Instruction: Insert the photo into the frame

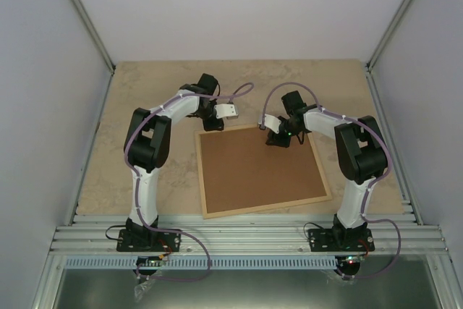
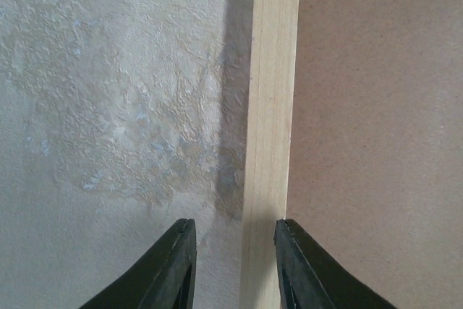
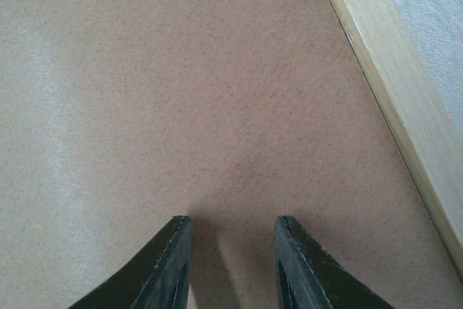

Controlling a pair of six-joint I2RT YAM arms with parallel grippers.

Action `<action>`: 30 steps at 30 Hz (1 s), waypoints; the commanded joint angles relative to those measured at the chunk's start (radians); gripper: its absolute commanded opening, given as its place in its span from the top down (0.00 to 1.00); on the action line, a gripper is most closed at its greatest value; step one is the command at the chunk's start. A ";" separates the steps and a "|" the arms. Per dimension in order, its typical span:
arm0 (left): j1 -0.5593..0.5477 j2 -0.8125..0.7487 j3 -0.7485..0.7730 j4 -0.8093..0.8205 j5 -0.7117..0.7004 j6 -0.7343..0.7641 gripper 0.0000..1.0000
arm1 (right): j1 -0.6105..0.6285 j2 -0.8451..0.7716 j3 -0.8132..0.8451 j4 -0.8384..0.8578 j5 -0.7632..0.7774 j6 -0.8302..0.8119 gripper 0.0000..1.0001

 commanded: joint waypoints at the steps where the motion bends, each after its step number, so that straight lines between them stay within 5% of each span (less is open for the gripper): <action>1: 0.002 0.017 0.008 -0.005 0.004 0.014 0.66 | -0.012 0.054 -0.007 0.012 0.077 -0.006 0.67; 14: 0.001 0.033 -0.030 -0.001 0.005 0.025 0.66 | -0.012 0.057 -0.009 0.012 0.080 -0.009 0.67; 30: -0.017 0.062 -0.087 0.086 -0.162 0.025 0.68 | -0.012 0.057 -0.009 0.012 0.079 -0.013 0.67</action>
